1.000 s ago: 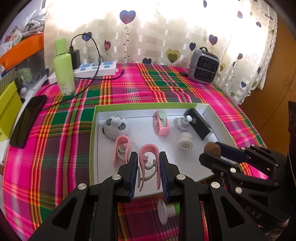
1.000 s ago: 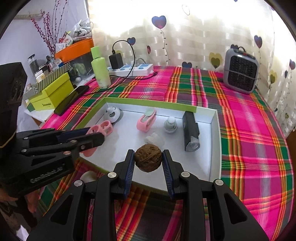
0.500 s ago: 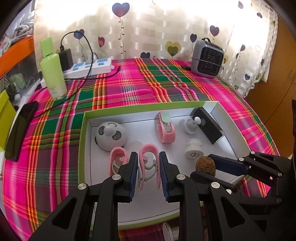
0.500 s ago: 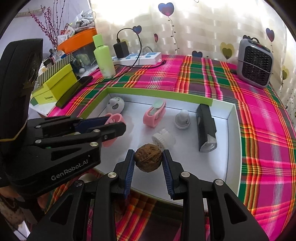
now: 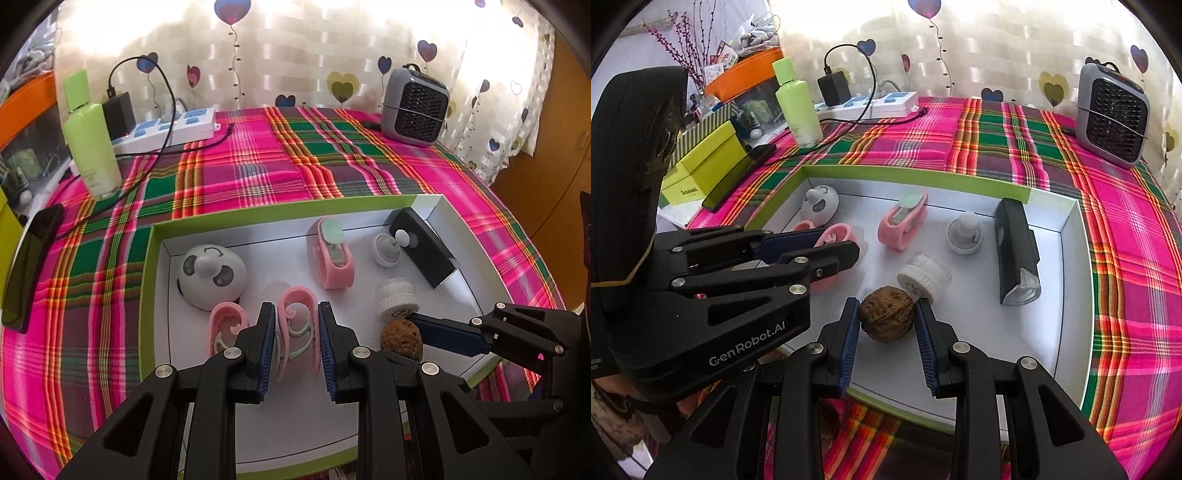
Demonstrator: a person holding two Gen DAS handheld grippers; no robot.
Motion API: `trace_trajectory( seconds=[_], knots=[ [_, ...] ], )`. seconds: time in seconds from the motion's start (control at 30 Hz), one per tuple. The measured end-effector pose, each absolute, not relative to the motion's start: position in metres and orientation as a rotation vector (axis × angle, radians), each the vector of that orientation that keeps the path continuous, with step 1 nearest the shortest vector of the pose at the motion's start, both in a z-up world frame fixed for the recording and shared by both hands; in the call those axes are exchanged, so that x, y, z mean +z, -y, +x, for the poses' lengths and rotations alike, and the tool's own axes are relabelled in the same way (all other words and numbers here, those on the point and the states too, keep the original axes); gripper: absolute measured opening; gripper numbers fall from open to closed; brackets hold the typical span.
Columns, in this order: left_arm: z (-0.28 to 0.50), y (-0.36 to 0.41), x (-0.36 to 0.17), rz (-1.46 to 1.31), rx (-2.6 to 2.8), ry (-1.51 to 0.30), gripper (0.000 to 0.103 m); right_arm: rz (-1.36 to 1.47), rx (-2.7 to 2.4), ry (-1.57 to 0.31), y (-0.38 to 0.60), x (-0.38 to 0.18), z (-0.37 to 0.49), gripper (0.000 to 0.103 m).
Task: Organize objects
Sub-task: 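Carry the pink clip with the left tool while the right tool carries the walnut into the box, then open the left tool to release the pink clip while the right tool releases the walnut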
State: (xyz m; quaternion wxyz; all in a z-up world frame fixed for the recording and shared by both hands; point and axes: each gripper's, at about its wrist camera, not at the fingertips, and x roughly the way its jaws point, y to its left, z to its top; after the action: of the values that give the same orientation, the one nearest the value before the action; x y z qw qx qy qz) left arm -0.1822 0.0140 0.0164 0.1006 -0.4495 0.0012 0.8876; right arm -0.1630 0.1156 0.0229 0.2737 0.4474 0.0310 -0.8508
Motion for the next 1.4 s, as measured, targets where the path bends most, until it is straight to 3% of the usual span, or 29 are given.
trace_trajectory(
  seconds=[0.77, 1.07, 1.23, 1.4],
  knots=[
    [-0.185, -0.013, 0.013, -1.345, 2.617, 0.024, 0.022, 1.212, -2.285, -0.090, -0.114, 0.023, -0.164, 0.032],
    [-0.176, -0.014, 0.023, -1.308, 2.625, 0.025, 0.032, 1.218, -2.282, -0.063, -0.116, 0.025, -0.161, 0.032],
    [-0.170, -0.012, 0.029, -1.293, 2.642, 0.029, 0.037, 1.210, -2.298, -0.060, -0.116, 0.027, -0.158, 0.039],
    [-0.165, -0.008, 0.035, -1.274, 2.660, 0.041, 0.038, 1.187, -2.312, -0.059, -0.117, 0.033, -0.153, 0.041]
  ],
)
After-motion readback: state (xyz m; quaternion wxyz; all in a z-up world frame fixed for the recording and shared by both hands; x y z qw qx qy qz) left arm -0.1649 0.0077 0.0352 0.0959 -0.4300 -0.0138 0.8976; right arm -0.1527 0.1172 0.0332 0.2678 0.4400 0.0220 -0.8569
